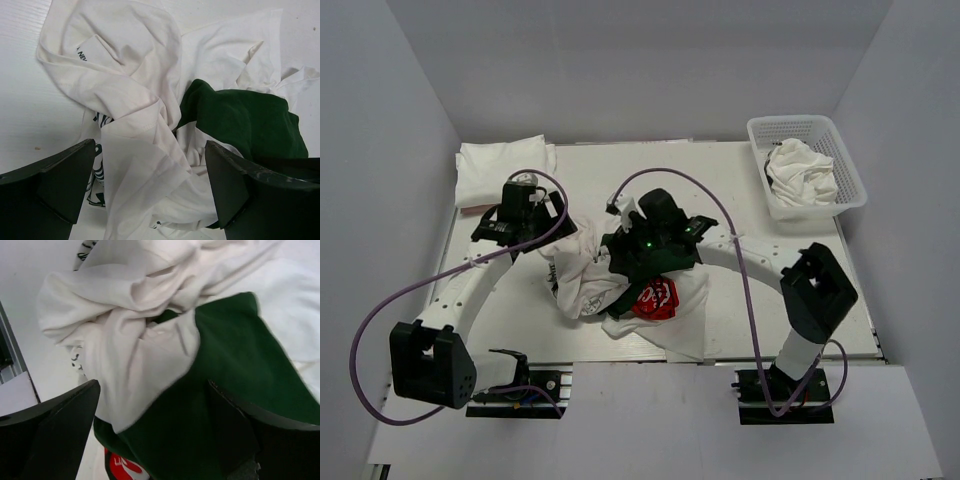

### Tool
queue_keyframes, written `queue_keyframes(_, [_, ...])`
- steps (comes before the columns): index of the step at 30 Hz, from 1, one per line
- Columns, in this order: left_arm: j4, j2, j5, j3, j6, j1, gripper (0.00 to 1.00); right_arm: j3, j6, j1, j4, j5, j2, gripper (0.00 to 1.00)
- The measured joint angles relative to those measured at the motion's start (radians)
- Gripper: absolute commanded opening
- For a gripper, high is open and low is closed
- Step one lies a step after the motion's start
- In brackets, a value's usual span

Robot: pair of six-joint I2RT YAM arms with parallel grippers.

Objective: Fold and stack the t-shirts

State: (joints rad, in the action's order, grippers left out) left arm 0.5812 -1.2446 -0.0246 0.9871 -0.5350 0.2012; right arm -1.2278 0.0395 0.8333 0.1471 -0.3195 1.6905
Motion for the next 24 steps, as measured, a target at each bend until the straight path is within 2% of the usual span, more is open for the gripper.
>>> queue_keyframes(1, [0.0, 0.001, 0.001, -0.002, 0.0, 0.0, 1.0, -0.001, -0.007, 0.014, -0.009, -0.002, 0.017, 0.9])
queue_keyframes(2, [-0.001, 0.004, 0.002, -0.007, -0.002, 0.0, 1.0, -0.005, -0.011, 0.032, -0.017, 0.0, 0.035, 0.85])
queue_keyframes(3, [0.0, 0.008, 0.003, -0.013, -0.003, 0.0, 1.0, -0.012, -0.012, 0.046, -0.021, 0.003, 0.053, 0.78])
queue_keyframes(4, [0.004, 0.011, 0.003, -0.017, -0.005, 0.0, 1.0, -0.02, -0.013, 0.057, -0.024, 0.01, 0.067, 0.67])
queue_keyframes(5, [0.006, 0.016, 0.004, -0.021, -0.005, 0.0, 1.0, -0.028, -0.014, 0.066, -0.024, 0.019, 0.081, 0.51])
queue_keyframes(6, [0.007, 0.022, 0.004, -0.026, -0.005, 0.0, 1.0, -0.037, -0.019, 0.076, -0.024, 0.034, 0.094, 0.13])
queue_keyframes(7, [0.011, 0.027, 0.005, -0.031, -0.006, 0.0, 1.0, -0.045, -0.024, 0.084, -0.023, 0.054, 0.102, 0.0])
queue_keyframes(12, [0.021, 0.046, 0.011, -0.035, -0.008, 0.0, 1.0, -0.057, -0.097, 0.1, -0.025, 0.238, 0.089, 0.0])
queue_keyframes(17, [0.022, 0.056, 0.013, -0.045, -0.013, 0.0, 1.0, -0.074, -0.132, 0.06, -0.053, 0.505, -0.017, 0.0])
queue_keyframes(20, [0.021, 0.058, 0.013, -0.045, -0.015, 0.0, 1.0, -0.175, -0.149, -0.016, -0.055, 0.65, -0.058, 0.0])
queue_keyframes(24, [0.021, 0.058, 0.013, -0.045, -0.016, 0.0, 1.0, -0.316, -0.16, -0.184, -0.114, 0.771, -0.08, 0.0])
